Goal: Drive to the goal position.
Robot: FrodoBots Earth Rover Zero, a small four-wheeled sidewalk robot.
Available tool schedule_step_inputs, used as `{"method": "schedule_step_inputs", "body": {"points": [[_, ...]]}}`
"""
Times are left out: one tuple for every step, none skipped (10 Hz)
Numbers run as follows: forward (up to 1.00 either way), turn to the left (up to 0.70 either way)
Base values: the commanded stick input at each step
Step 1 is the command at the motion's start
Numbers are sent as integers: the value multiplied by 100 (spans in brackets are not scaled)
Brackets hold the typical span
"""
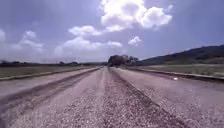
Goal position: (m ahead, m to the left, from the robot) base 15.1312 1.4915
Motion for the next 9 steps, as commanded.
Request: {"method": "schedule_step_inputs", "body": {"points": [[100,0],[100,0],[100,0],[100,0],[100,0],[100,0],[100,0],[100,0],[100,12]]}}
